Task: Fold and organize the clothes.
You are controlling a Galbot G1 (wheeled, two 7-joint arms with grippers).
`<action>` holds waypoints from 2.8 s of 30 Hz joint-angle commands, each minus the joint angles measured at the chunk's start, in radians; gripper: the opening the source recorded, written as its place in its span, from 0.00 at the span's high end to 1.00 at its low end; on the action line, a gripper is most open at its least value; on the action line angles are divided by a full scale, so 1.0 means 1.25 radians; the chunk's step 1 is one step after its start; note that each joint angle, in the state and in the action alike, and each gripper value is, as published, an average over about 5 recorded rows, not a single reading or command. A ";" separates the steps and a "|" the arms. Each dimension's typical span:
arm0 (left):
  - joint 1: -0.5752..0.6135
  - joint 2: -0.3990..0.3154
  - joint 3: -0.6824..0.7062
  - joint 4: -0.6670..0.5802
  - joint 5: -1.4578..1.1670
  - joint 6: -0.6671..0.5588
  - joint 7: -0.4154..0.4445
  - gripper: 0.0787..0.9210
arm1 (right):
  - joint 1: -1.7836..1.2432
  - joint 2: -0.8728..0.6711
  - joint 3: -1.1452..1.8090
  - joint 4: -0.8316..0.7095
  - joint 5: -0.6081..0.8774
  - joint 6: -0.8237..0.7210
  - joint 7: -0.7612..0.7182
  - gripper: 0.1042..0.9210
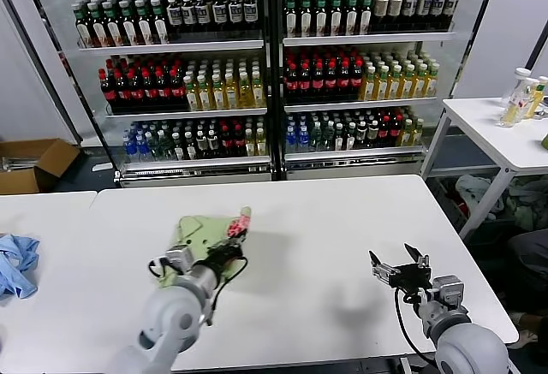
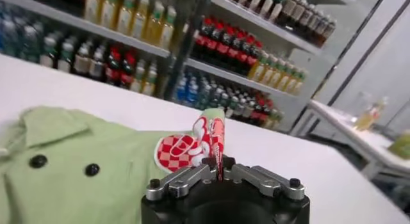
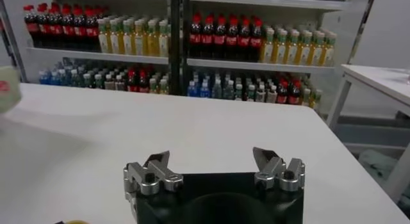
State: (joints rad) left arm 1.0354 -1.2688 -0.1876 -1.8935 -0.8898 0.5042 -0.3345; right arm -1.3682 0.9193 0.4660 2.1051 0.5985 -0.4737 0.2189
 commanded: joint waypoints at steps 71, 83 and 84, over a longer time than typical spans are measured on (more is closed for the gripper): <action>0.226 0.079 -0.228 -0.073 0.315 -0.197 0.063 0.12 | 0.482 0.163 -0.450 -0.397 0.034 0.036 0.109 0.99; 0.261 0.081 -0.214 -0.112 0.332 -0.191 0.069 0.12 | 0.437 0.038 -0.314 -0.373 -0.117 0.057 -0.056 1.00; 0.265 0.080 -0.212 -0.116 0.336 -0.191 0.070 0.12 | 0.417 0.039 -0.304 -0.355 -0.132 0.083 -0.053 1.00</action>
State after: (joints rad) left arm 1.3396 -1.1702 -0.4581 -2.0072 -0.4825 0.2612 -0.2489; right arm -0.7753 1.0991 -0.0475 1.5923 0.5845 -0.4390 0.3048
